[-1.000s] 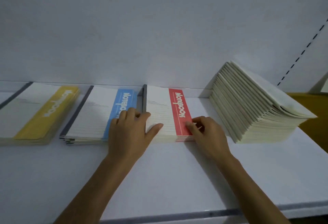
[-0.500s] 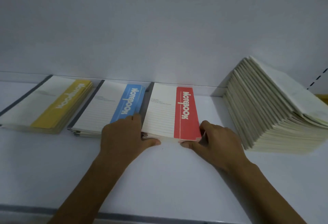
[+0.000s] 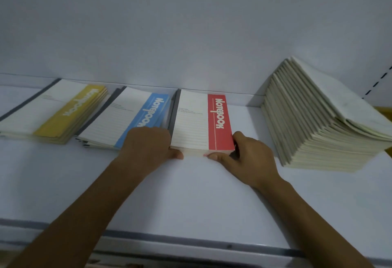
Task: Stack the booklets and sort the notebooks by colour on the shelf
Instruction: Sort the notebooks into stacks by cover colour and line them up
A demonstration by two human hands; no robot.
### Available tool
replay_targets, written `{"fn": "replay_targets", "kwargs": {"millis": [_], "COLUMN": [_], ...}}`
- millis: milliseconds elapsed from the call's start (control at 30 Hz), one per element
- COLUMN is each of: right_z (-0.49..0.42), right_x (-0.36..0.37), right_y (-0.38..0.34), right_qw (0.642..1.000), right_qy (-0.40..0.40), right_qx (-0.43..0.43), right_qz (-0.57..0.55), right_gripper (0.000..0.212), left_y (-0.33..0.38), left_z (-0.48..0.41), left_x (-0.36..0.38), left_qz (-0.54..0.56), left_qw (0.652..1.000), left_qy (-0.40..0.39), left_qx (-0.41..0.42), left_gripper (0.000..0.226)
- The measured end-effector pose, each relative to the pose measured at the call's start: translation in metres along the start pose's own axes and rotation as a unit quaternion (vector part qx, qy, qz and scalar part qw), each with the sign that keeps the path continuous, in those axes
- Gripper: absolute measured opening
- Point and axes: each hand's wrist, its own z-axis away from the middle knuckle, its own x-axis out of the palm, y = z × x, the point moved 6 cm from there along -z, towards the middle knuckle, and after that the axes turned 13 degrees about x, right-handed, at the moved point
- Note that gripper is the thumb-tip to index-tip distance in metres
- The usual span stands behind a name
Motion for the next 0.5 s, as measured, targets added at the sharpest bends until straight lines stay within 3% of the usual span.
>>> {"fn": "replay_targets", "kwargs": {"millis": [167, 267, 367, 500], "right_z": [0.0, -0.001, 0.001, 0.001], "right_x": [0.0, -0.002, 0.001, 0.002], "right_y": [0.0, -0.004, -0.003, -0.002], "right_qw": [1.0, 0.999, 0.999, 0.999], "right_qy": [0.018, 0.035, 0.036, 0.02], "right_qx": [-0.02, -0.033, -0.034, -0.011], "right_qz": [0.005, -0.002, 0.003, 0.03], "right_gripper": [0.051, 0.051, 0.055, 0.063], "left_y": [0.019, 0.014, 0.003, -0.007], "left_z": [0.031, 0.038, 0.034, 0.025], "left_x": [-0.007, -0.004, 0.004, 0.018], "left_qz": [0.072, 0.129, 0.169, 0.224], "left_qw": [0.986, 0.974, 0.968, 0.969], "left_qy": [0.148, 0.177, 0.174, 0.083], "left_qx": [-0.04, -0.06, -0.063, -0.062], "left_gripper": [0.052, 0.058, 0.062, 0.064]}}
